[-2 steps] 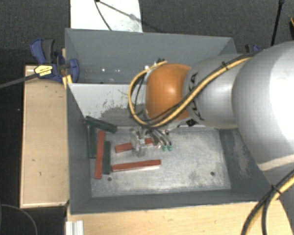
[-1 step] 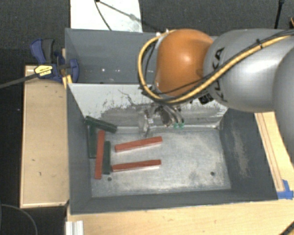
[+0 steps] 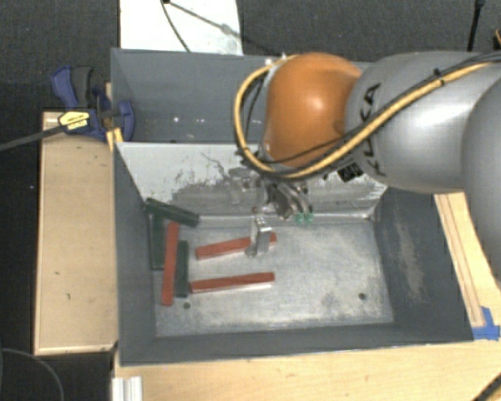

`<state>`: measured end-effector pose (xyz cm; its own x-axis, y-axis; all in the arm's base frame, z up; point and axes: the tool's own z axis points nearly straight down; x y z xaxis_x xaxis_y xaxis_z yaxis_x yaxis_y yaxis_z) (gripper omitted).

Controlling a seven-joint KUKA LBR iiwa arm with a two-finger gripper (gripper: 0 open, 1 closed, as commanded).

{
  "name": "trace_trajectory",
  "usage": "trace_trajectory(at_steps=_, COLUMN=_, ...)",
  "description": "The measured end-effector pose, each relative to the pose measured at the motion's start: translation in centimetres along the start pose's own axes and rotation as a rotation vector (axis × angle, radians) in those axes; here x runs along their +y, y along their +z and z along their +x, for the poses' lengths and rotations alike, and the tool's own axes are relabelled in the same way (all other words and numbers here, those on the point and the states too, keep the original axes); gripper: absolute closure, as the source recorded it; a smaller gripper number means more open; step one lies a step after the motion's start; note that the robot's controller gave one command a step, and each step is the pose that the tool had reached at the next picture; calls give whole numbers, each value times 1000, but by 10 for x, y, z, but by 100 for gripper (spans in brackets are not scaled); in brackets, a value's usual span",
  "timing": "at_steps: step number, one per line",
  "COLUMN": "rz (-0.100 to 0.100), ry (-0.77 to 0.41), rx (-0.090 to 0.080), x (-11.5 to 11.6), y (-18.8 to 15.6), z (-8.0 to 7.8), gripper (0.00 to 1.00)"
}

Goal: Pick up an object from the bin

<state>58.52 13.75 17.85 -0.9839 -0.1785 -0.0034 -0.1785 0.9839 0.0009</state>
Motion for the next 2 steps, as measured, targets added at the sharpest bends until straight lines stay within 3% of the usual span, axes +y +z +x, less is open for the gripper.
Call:
trace_trajectory(at_steps=1, rz=0, ry=-90, rx=9, x=6, y=112, z=24, gripper=0)
trace_trajectory(at_steps=2, rz=-1, ry=-86, rx=-1, x=6, y=104, z=20, gripper=100)
